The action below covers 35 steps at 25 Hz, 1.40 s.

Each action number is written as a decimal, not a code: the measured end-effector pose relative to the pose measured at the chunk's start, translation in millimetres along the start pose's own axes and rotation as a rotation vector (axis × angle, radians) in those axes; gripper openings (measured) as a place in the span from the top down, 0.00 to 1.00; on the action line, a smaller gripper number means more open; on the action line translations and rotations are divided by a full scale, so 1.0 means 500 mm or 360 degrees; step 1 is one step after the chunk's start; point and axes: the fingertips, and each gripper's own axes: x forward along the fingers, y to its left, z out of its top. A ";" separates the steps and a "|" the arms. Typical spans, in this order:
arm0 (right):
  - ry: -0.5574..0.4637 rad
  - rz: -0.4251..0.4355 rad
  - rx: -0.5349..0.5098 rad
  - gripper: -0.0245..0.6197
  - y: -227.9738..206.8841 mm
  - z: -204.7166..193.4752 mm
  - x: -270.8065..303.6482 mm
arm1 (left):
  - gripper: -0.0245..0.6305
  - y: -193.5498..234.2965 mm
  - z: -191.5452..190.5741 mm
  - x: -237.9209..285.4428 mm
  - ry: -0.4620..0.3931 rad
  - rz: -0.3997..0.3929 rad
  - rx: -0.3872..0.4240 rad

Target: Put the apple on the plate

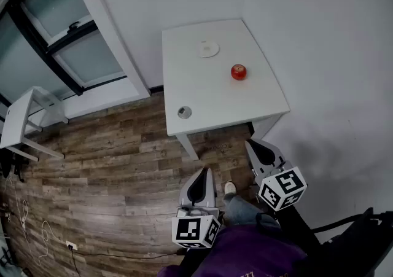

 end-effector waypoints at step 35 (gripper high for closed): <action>0.0057 0.0038 0.0075 0.95 -0.285 0.007 0.250 | 0.95 0.031 0.002 0.360 0.0015 0.0067 0.0087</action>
